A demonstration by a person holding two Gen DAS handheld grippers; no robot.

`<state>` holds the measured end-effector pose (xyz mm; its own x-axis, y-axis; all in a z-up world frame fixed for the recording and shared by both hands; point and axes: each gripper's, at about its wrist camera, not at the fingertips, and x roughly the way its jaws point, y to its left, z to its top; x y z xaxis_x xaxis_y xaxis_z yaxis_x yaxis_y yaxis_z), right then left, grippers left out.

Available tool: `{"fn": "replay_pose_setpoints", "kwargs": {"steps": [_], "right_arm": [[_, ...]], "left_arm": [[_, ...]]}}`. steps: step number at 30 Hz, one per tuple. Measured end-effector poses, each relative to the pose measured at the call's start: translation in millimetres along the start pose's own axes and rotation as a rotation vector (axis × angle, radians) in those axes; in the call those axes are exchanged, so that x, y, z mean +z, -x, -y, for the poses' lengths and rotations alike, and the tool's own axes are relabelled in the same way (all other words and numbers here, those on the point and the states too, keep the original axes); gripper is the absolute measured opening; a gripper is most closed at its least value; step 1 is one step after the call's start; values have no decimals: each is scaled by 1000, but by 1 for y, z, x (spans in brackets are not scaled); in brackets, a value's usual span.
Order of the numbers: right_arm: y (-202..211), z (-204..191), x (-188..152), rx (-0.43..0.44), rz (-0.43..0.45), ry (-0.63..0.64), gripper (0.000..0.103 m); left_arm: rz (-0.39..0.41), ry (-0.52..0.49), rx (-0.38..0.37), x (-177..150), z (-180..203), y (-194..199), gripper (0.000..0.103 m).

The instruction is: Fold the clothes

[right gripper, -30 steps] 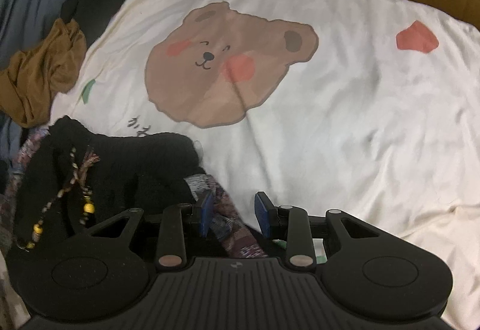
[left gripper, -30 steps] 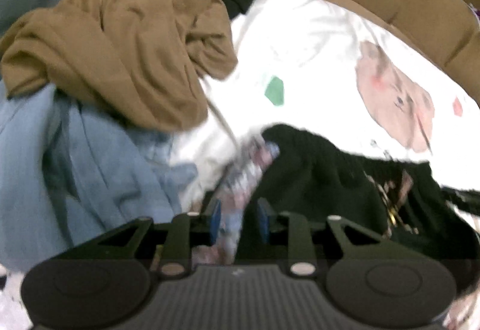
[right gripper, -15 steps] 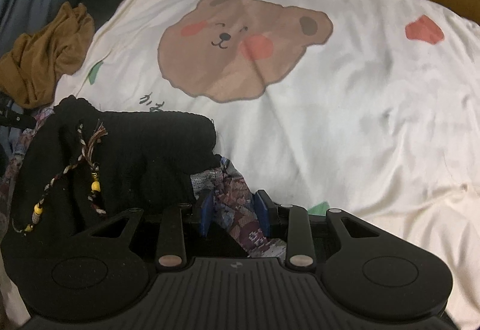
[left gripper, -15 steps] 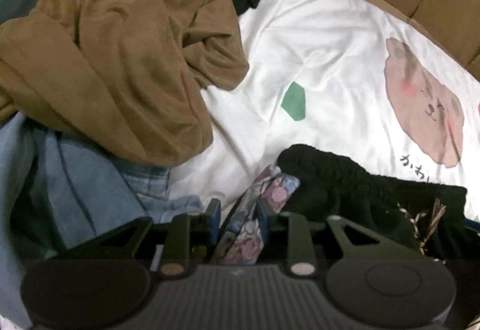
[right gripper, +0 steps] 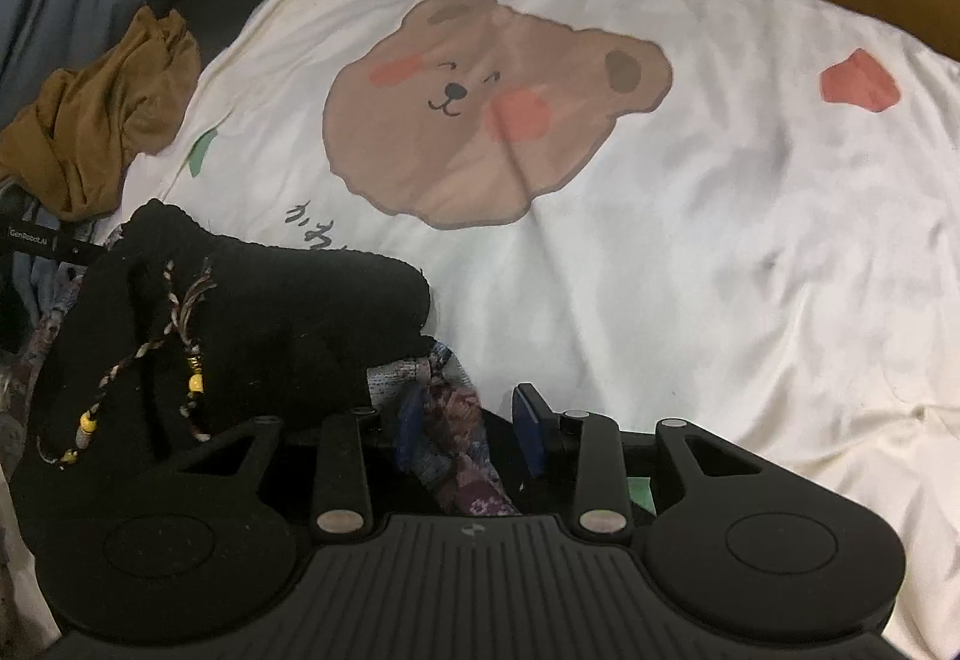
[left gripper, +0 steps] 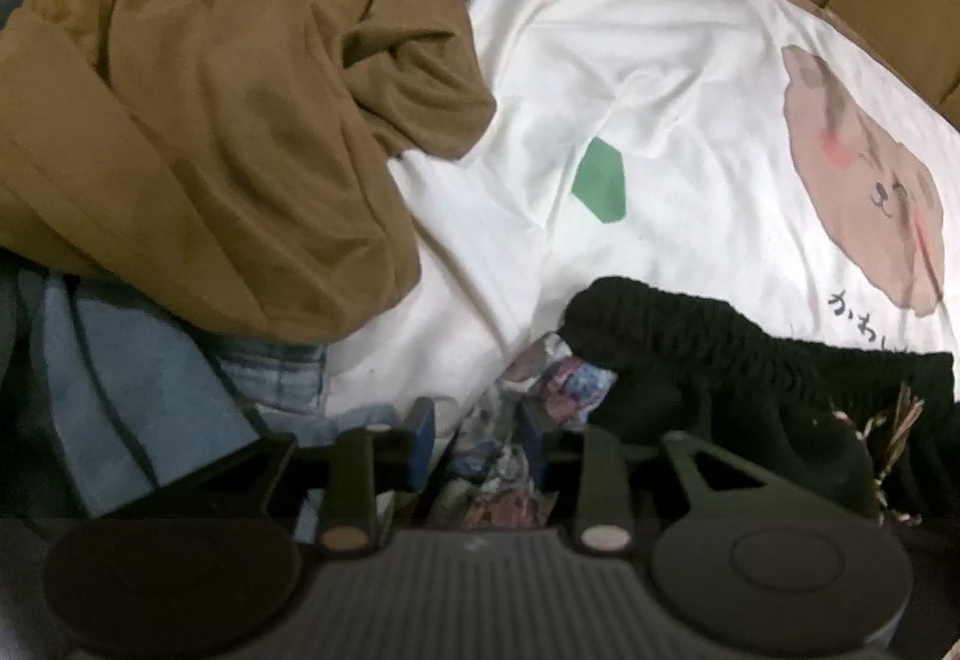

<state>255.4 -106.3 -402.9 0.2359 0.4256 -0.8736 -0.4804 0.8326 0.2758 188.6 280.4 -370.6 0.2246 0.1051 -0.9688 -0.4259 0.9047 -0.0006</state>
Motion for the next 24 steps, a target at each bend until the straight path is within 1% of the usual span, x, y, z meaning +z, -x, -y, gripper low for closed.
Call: {"fn": "replay_pose_setpoints", "kwargs": {"steps": [8, 12, 16, 18, 19, 20, 22, 24], "right_arm": [[-10, -9, 7, 3, -28, 90, 42], [-14, -11, 11, 5, -30, 105, 45], [-19, -21, 16, -6, -17, 136, 46], [-22, -27, 17, -11, -7, 155, 48], [-23, -29, 17, -13, -3, 161, 51], [-23, -31, 17, -10, 0, 170, 52], [-25, -35, 19, 1, 2, 192, 51], [-25, -37, 20, 40, 1, 216, 51]], "left_arm": [[-23, -53, -35, -4, 10, -17, 34], [-16, -23, -48, -3, 7, -20, 34], [7, -47, -59, -5, 5, -20, 35], [18, -39, -67, -7, 3, -20, 36], [22, -33, -71, -8, 1, -20, 36], [23, -31, -74, -8, 1, -20, 36], [25, -27, -81, -9, 0, -19, 35], [34, -34, -79, -9, 1, -16, 34]]}}
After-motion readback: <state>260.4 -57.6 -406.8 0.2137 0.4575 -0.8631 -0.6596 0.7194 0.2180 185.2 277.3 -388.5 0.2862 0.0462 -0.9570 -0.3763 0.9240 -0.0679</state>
